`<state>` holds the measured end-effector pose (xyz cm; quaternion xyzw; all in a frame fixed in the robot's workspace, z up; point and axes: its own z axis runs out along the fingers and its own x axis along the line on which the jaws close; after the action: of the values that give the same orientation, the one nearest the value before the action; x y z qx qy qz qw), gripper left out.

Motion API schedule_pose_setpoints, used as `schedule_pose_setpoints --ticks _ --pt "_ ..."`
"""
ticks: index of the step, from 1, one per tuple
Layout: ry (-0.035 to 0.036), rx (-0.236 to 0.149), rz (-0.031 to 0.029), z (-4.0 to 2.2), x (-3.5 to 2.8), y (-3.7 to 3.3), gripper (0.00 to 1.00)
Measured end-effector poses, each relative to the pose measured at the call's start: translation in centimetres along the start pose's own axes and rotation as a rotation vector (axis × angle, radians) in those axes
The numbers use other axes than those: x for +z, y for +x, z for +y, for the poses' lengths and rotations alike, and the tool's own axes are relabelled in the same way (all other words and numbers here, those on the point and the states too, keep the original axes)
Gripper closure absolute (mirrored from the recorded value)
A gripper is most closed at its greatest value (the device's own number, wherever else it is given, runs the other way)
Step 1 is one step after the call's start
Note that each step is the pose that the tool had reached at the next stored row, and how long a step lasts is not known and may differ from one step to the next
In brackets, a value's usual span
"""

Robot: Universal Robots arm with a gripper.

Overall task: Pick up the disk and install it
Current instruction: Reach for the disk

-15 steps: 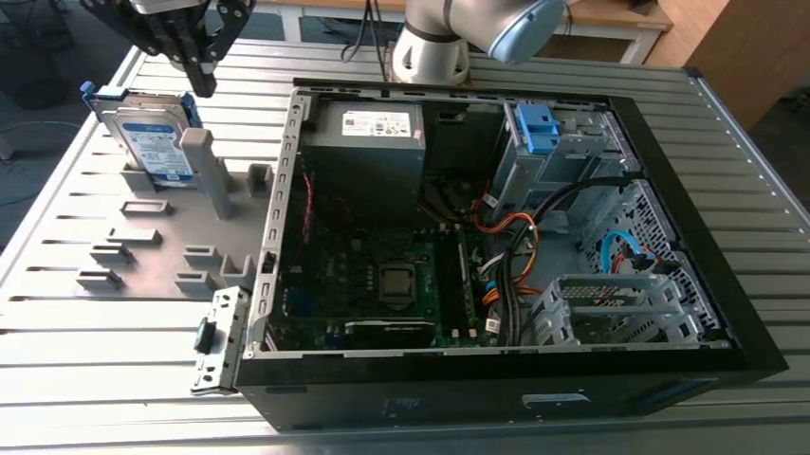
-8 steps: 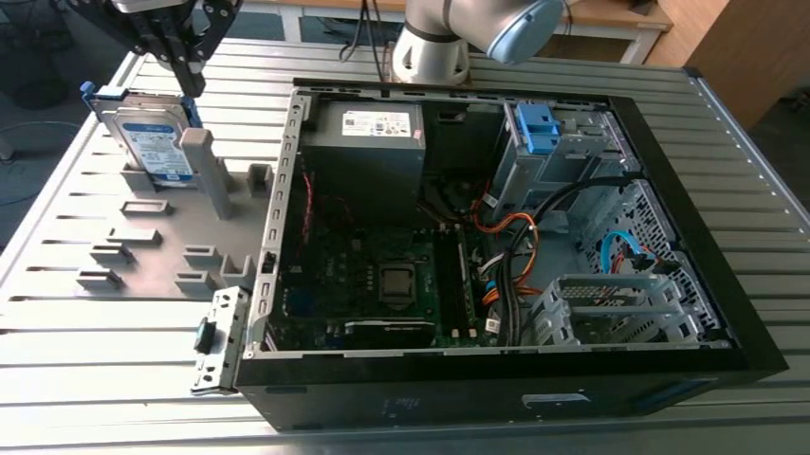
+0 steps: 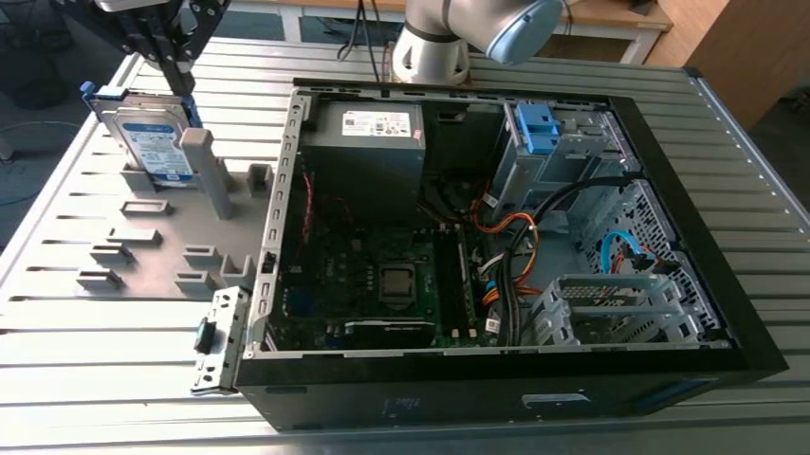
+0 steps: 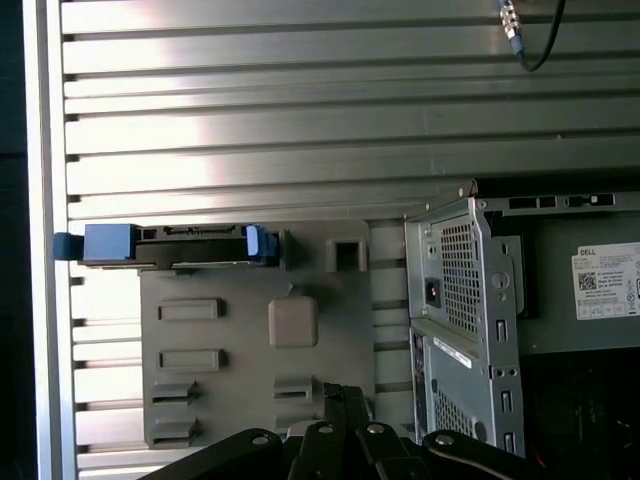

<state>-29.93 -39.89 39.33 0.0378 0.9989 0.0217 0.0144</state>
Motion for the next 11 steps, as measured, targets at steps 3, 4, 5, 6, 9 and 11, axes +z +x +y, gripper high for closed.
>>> schedule_pose_setpoints --ticks 3,4,5,6,9,11 --pt "-0.0001 0.0 -0.0001 -0.03 -0.01 0.35 0.89" --pt "-0.0001 0.0 -0.0001 -0.04 -0.01 0.47 0.89" --pt "-0.0001 0.0 0.0 -0.04 -0.01 0.58 0.89" --pt "-0.0001 0.0 -0.0001 -0.05 -0.02 0.69 0.89" --pt "-0.0001 0.0 -0.0001 -0.08 -0.03 1.05 0.89" --pt "-0.0001 0.0 0.0 -0.1 -0.04 1.29 0.89"
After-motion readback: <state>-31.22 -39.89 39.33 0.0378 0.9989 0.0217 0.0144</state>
